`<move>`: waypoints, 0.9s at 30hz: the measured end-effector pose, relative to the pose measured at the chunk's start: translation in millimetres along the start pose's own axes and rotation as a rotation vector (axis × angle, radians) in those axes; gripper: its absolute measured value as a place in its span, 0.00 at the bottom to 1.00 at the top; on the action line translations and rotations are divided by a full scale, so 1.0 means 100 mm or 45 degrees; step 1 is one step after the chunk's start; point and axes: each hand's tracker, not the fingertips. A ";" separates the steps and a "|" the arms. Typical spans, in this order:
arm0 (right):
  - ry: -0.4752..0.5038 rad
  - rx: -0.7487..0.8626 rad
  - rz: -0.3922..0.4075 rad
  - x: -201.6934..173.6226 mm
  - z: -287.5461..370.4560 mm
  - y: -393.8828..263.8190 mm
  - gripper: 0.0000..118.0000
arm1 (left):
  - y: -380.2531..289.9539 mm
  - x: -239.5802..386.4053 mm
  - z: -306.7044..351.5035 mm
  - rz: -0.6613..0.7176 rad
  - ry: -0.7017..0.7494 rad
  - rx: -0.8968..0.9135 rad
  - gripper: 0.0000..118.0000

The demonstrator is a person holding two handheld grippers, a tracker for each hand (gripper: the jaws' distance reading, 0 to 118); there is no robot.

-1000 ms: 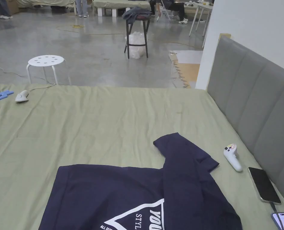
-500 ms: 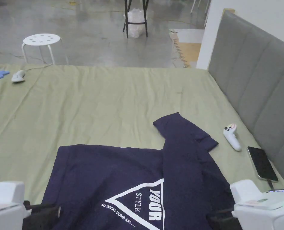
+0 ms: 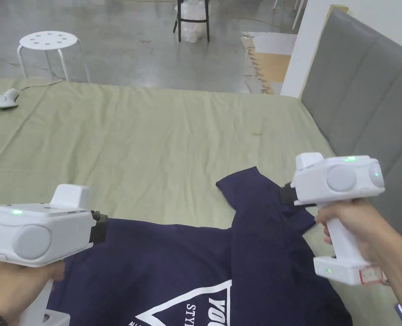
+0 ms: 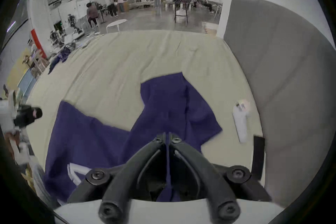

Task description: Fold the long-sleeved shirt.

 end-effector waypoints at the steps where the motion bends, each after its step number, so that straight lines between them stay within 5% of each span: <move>1: 0.005 -0.010 -0.004 0.04 -0.22 0.15 0.12 | 0.04 0.00 -0.09 0.003 0.003 -0.003 0.03; 3: -0.015 -0.039 -0.031 0.16 -0.79 0.50 0.55 | 0.07 0.01 -0.22 0.037 0.026 -0.011 0.03; 4: -0.043 -0.060 -0.053 0.20 -0.99 0.60 0.62 | 0.06 -0.03 -0.29 0.041 0.019 -0.010 0.03; 10: -0.099 -0.220 -0.182 0.25 -1.90 0.85 0.67 | -0.05 -0.09 -0.50 0.089 0.023 -0.027 0.03; 13: -0.093 -0.296 -0.150 0.20 -2.13 0.80 0.67 | -0.14 -0.15 -0.51 0.122 0.008 -0.043 0.03; 15: -0.125 -0.263 -0.123 0.09 -2.07 0.74 0.61 | -0.20 -0.16 -0.49 0.138 0.011 -0.058 0.03; 16: -0.112 -0.254 -0.143 0.08 -2.01 0.75 0.47 | -0.22 -0.18 -0.48 0.139 0.016 -0.059 0.03; 17: -0.027 -0.241 -0.178 0.06 -1.94 0.74 0.06 | -0.24 -0.17 -0.46 0.139 0.024 -0.063 0.03; 18: 0.045 -0.216 -0.156 0.02 -1.87 0.75 0.03 | -0.24 -0.16 -0.45 0.138 0.028 -0.065 0.03; 21: -0.128 -0.167 -0.020 -0.12 -1.49 0.72 0.03 | -0.27 -0.15 -0.32 0.154 0.016 -0.051 0.03; 27: -0.019 0.119 -0.046 -0.14 -0.08 0.45 0.03 | -0.33 -0.08 0.19 0.131 -0.018 0.047 0.03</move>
